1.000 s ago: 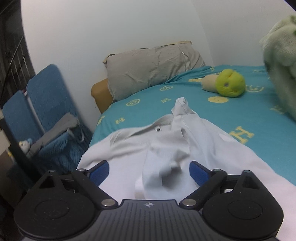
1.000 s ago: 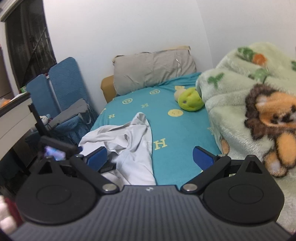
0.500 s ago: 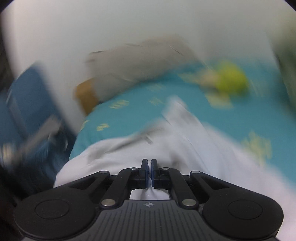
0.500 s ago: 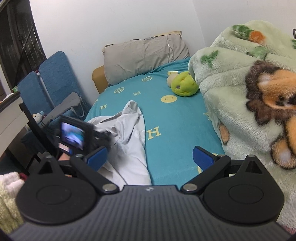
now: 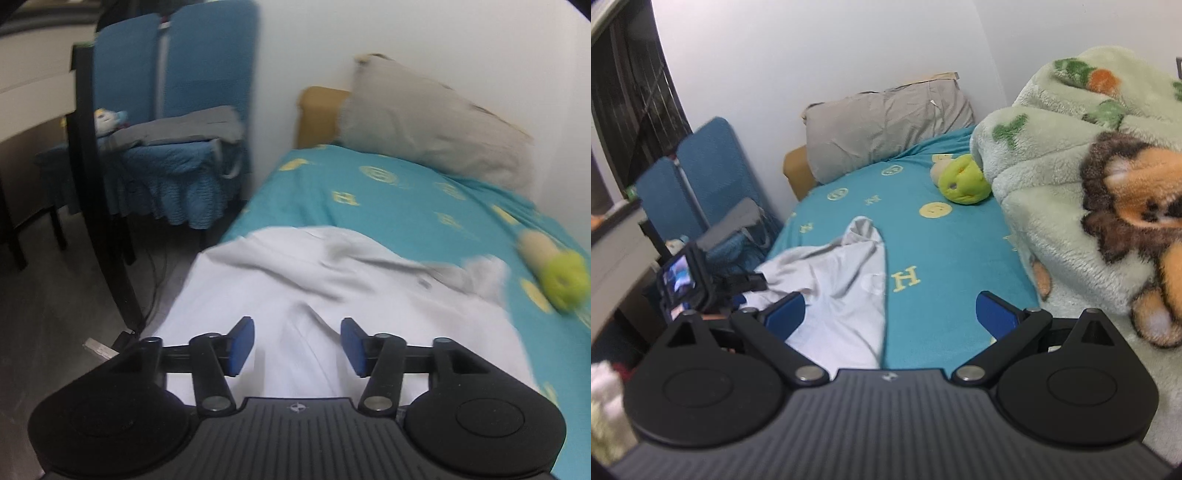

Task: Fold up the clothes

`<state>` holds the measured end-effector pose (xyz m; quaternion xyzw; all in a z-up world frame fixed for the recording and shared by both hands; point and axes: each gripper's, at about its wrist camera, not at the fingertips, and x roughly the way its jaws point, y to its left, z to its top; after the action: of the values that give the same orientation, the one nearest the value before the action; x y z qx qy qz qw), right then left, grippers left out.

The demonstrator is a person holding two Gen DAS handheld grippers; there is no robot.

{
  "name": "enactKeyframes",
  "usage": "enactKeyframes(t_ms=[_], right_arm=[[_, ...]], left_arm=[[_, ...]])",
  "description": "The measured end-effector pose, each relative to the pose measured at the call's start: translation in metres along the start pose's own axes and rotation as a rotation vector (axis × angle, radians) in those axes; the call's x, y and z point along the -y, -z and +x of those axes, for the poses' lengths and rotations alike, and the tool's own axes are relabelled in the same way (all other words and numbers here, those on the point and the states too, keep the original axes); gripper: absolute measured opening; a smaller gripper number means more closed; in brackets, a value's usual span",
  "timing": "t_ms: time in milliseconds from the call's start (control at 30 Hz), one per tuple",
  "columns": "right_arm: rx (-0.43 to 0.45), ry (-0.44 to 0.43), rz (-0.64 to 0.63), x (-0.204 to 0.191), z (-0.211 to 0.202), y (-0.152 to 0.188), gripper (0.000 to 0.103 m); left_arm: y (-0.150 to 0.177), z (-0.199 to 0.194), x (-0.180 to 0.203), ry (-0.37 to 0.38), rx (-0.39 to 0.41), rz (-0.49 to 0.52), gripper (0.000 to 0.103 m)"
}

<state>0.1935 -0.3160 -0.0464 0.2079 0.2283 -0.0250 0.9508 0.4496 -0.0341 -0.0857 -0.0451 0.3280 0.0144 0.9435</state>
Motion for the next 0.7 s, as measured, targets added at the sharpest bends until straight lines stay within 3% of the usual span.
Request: enactKeyframes(t_ms=[100, 333, 500, 700], right_arm=[[0.012, -0.019, -0.024, -0.002, -0.008, -0.003, 0.101], [0.045, -0.024, -0.080, 0.003, -0.052, -0.014, 0.101], [0.076, 0.010, -0.126, 0.011, -0.103, -0.018, 0.101], [0.121, 0.044, -0.077, 0.032, -0.134, -0.021, 0.101]], left_arm=[[0.021, -0.059, 0.003, 0.086, -0.028, 0.021, 0.070], [0.105, -0.205, 0.016, 0.262, -0.141, -0.031, 0.075], [0.162, -0.253, 0.050, 0.351, -0.231, -0.027, 0.074], [0.218, -0.295, 0.095, 0.468, -0.319, -0.007, 0.071]])
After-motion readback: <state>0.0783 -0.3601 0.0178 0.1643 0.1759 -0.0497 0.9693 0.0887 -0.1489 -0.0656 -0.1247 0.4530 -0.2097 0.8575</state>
